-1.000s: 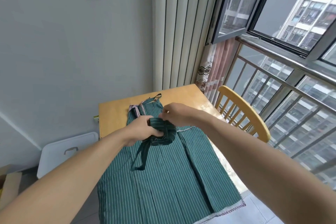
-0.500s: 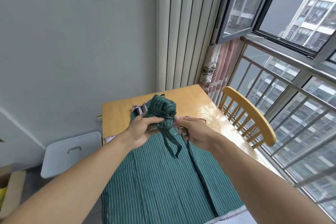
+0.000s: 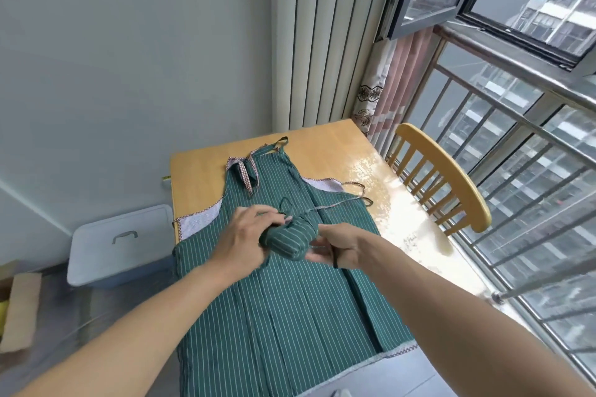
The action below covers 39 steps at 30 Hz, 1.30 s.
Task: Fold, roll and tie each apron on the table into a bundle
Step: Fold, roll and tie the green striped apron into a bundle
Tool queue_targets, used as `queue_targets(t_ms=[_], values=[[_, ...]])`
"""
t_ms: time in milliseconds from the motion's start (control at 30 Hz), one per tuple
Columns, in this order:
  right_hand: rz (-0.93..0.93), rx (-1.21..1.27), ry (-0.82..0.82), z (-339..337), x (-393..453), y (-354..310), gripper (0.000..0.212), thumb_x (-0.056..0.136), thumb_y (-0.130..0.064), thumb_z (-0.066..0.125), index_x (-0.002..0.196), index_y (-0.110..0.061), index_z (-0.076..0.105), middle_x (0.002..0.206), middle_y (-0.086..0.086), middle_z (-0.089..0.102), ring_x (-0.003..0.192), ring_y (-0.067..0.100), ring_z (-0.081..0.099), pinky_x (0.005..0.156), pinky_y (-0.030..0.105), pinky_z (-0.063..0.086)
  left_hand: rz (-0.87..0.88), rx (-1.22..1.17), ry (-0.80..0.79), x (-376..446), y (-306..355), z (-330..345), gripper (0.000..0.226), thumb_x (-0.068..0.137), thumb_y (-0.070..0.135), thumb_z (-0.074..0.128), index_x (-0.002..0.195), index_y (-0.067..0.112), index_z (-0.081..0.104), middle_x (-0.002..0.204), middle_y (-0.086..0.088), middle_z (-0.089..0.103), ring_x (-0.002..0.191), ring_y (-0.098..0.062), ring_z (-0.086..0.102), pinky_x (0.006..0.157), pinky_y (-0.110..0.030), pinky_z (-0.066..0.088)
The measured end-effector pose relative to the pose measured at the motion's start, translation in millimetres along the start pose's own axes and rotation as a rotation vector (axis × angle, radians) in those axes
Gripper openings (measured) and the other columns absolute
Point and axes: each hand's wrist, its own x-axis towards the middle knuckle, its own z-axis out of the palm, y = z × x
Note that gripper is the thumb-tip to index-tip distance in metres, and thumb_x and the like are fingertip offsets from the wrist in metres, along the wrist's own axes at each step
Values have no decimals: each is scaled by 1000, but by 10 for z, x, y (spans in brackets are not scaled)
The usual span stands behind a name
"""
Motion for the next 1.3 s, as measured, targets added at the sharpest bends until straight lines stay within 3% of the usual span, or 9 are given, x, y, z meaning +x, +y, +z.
queue_targets(t_ms=[133,267,367,467,633,767,933,1033,1300], values=[[83,-41,24,48,244,260,26,107,-19,47,106,0,64,94,18,71,76,26,73,54,32,63,55,90,-141,-272,-298,236,65,67,-5,86,122,23,66,121,-4,66,103,-26,56,91,-44,51],[162,-104,-60,11,517,515,53,98,-47,61,118,1,62,102,17,73,93,30,75,81,42,64,48,82,-258,-543,-504,467,66,73,-11,76,128,23,61,124,-2,63,103,-21,54,93,-46,54],[134,-172,-15,-80,692,731,45,93,-23,74,123,7,61,113,20,74,99,28,75,92,46,60,-18,27,-444,-659,-547,595,65,79,-2,67,135,28,53,137,1,52,118,-19,47,109,-44,43],[54,-175,177,-144,838,1010,39,89,-6,76,122,7,58,115,21,71,99,27,74,82,48,63,-224,-115,-644,-746,-468,737,54,88,18,58,138,35,50,146,10,41,133,-13,34,117,-40,27],[-100,-568,389,-145,922,1358,32,79,-20,87,95,-14,60,100,11,73,92,27,73,76,42,64,-540,-295,-420,-785,-381,1026,13,96,33,65,107,38,69,106,17,69,96,-9,65,96,-42,53],[-181,-741,351,-168,919,1412,28,83,-28,84,97,-19,62,97,1,74,87,18,72,78,34,62,-681,-415,-331,-763,-386,1077,37,91,31,73,123,43,58,87,25,73,61,-12,61,71,-38,59],[-235,-913,304,-208,936,1366,28,84,-27,83,102,-18,64,97,-2,74,86,14,71,77,30,61,-679,-429,-280,-665,-348,1084,48,90,27,75,129,43,54,90,27,72,67,-19,65,70,-38,60],[-270,-936,337,-156,941,1414,27,85,-28,81,103,-18,64,94,-5,71,85,13,70,74,25,58,-678,-496,-244,-642,-294,1137,43,88,17,76,120,37,57,90,18,75,76,-4,68,77,-27,58],[-186,-822,393,-136,1055,1752,24,93,-35,72,107,-16,70,75,-6,67,57,3,57,46,13,39,-882,-637,-248,-841,-194,1542,27,88,8,75,108,23,65,91,6,74,86,-7,70,83,-25,56]])
